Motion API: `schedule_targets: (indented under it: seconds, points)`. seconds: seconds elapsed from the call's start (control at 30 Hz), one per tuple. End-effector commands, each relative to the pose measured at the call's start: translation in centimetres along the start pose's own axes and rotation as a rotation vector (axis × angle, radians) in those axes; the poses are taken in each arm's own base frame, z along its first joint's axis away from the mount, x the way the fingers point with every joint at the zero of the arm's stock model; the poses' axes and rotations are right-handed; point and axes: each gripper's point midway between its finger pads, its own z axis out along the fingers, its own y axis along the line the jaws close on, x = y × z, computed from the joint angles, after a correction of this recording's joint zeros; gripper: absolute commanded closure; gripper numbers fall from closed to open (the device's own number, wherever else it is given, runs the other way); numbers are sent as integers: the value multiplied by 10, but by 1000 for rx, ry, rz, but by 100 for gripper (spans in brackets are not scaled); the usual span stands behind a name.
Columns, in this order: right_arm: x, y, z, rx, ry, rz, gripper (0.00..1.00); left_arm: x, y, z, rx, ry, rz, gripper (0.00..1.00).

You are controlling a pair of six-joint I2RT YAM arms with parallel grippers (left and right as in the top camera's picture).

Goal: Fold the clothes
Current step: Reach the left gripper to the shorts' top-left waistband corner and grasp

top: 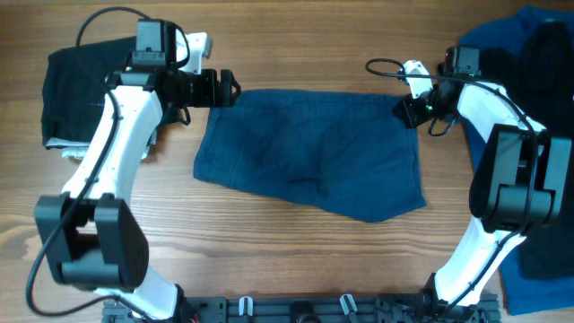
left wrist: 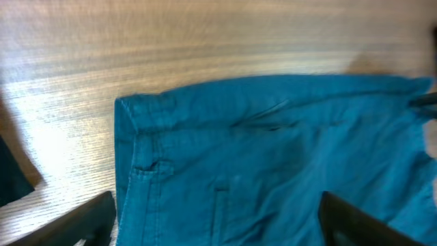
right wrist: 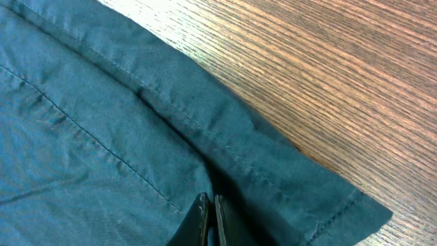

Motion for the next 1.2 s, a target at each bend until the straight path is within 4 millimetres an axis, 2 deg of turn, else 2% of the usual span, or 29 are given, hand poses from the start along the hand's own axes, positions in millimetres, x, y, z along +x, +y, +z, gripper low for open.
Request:
schedule_targets:
  seconds: [0.0, 0.2, 0.33, 0.4, 0.67, 0.77, 0.93, 0.97, 1.0, 1.03, 1.07, 1.13, 1.17]
  points:
    - [-2, 5, 6, -32, -4, 13, 96, 17, 16, 30, -33, 99, -11, 19]
    - [-3, 4, 6, -31, -5, 12, 96, 33, 25, 52, -37, 170, -31, 26]
    - [-3, 4, 6, -31, -5, 12, 96, 45, 31, 62, -32, 222, 62, 27]
    - [-3, 4, 6, -30, -5, 12, 96, 47, 33, 66, -33, 228, 85, 31]
    - [-3, 4, 6, -30, -6, 12, 96, 27, 48, 78, -95, 153, 144, 31]
    - [-3, 4, 6, -30, -5, 12, 96, 23, 50, 85, -93, 136, 162, 43]
    - [-2, 5, 6, -31, -4, 13, 96, 20, 47, 82, -85, 127, 190, 48]
    - [-2, 5, 6, -31, -4, 13, 96, 18, 46, 81, -88, 117, 163, 50]
    - [-2, 5, 6, -31, -4, 13, 96, 15, 46, 79, -93, 103, 98, 61]
    - [-2, 5, 6, -31, -4, 13, 96, 12, 45, 77, -100, 91, 16, 66]
    - [-2, 5, 6, -31, -4, 13, 96, 11, 46, 77, -109, 87, -26, 62]
    - [-2, 5, 6, -31, -4, 14, 96, 12, 52, 76, -158, 81, -88, 61]
    - [-2, 5, 6, -31, -4, 14, 96, 12, 58, 76, -204, 77, -105, 55]
